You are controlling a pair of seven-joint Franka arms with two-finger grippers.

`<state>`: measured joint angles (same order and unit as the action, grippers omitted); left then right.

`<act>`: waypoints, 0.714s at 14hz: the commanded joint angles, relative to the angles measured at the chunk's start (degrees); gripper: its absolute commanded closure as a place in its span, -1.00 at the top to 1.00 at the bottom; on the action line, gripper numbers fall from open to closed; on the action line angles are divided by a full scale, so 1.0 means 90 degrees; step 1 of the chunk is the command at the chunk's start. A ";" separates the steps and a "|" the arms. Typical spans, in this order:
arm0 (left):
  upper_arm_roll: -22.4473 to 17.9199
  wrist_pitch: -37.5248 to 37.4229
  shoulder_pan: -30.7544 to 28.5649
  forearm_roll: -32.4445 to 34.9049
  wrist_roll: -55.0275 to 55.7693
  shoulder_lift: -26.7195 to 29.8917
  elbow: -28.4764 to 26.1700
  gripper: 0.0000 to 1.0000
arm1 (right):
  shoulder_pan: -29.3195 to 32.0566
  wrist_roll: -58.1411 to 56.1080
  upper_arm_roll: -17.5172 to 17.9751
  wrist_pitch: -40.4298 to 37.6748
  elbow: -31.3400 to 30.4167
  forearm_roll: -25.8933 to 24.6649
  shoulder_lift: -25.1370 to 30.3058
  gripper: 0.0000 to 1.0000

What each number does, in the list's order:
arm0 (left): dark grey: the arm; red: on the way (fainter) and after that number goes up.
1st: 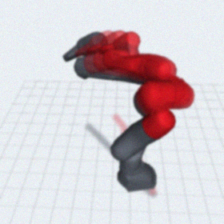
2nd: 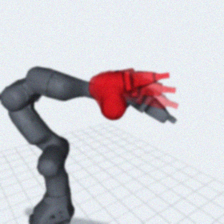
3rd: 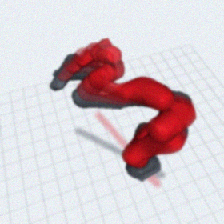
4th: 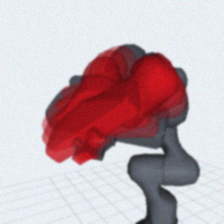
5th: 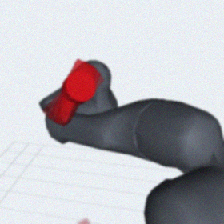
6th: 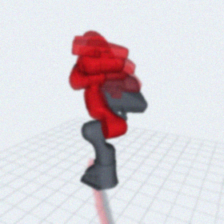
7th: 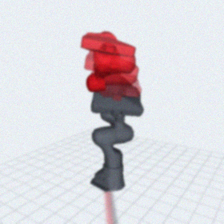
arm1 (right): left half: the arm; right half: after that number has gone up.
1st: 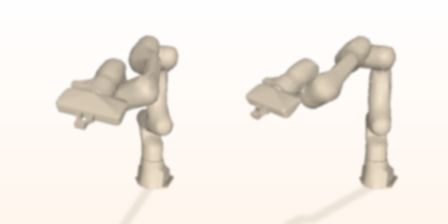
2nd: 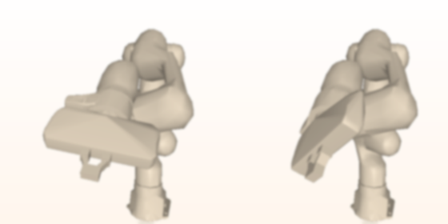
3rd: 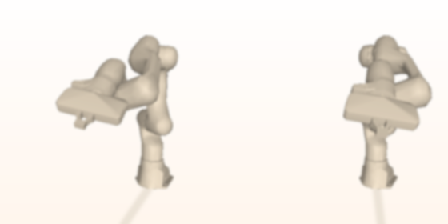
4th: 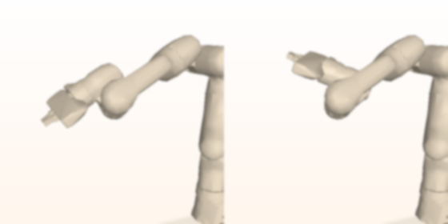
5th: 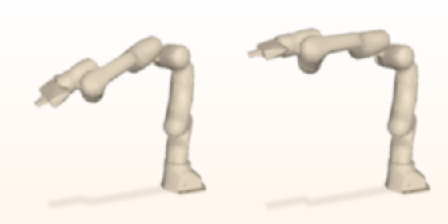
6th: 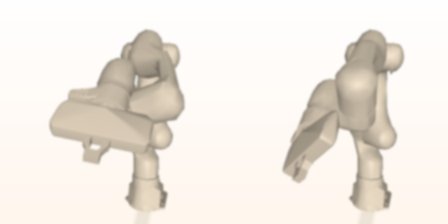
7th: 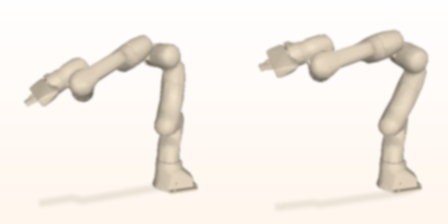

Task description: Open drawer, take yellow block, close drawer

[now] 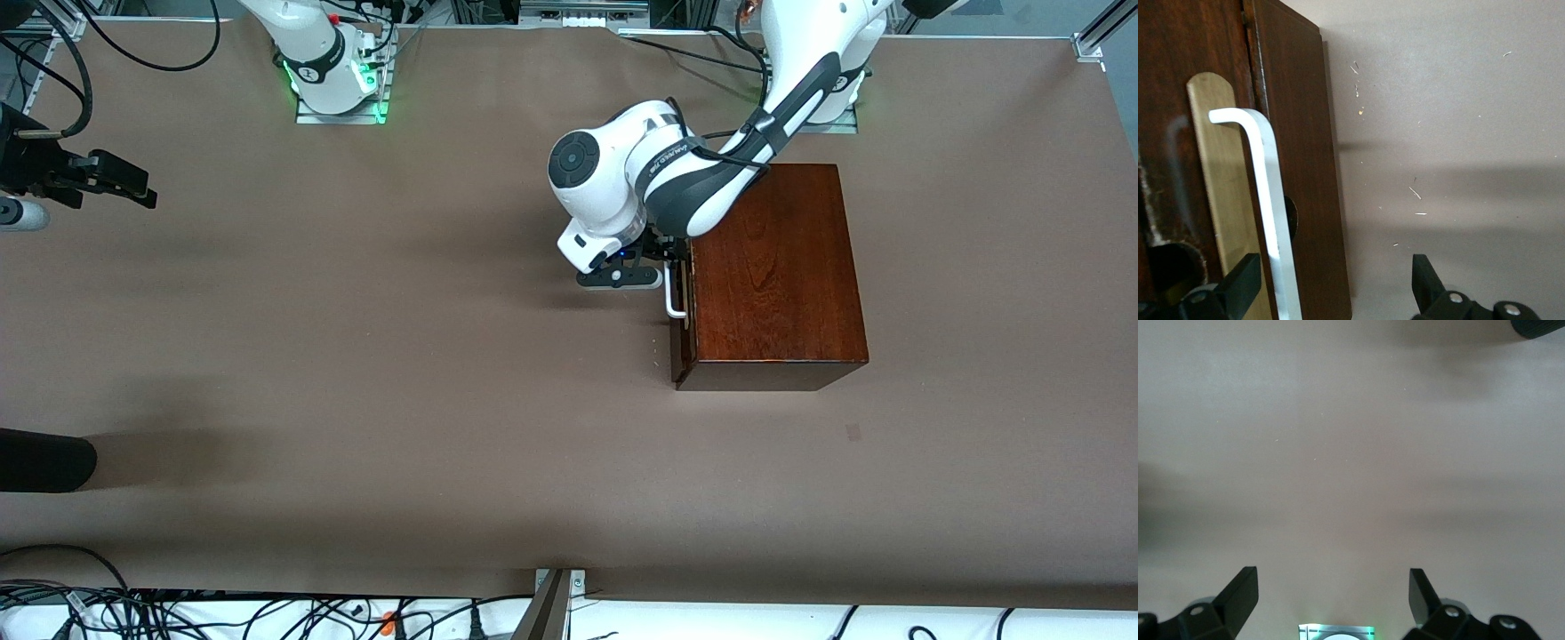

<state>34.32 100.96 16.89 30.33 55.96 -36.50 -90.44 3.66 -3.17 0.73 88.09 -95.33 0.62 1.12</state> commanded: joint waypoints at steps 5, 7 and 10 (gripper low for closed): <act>-0.0044 0.0111 0.0037 0.0204 0.0207 -0.0192 -0.0010 1.00 | 0.0091 -0.0068 0.0056 -0.0139 0.0163 0.0029 -0.0065 1.00; -0.0025 0.0101 0.0047 0.0476 0.0519 -0.0289 0.0000 1.00 | 0.0091 -0.0068 0.0046 -0.0139 0.0163 0.0029 -0.0065 1.00; -0.0025 0.0198 0.0106 0.0526 0.0598 -0.0358 0.0039 1.00 | 0.0091 -0.0068 0.0056 -0.0139 0.0163 0.0029 -0.0065 1.00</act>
<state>34.06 101.74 17.14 33.25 59.79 -39.38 -90.44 3.66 -3.17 0.73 88.09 -95.33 0.62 1.12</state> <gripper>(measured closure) 0.000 0.000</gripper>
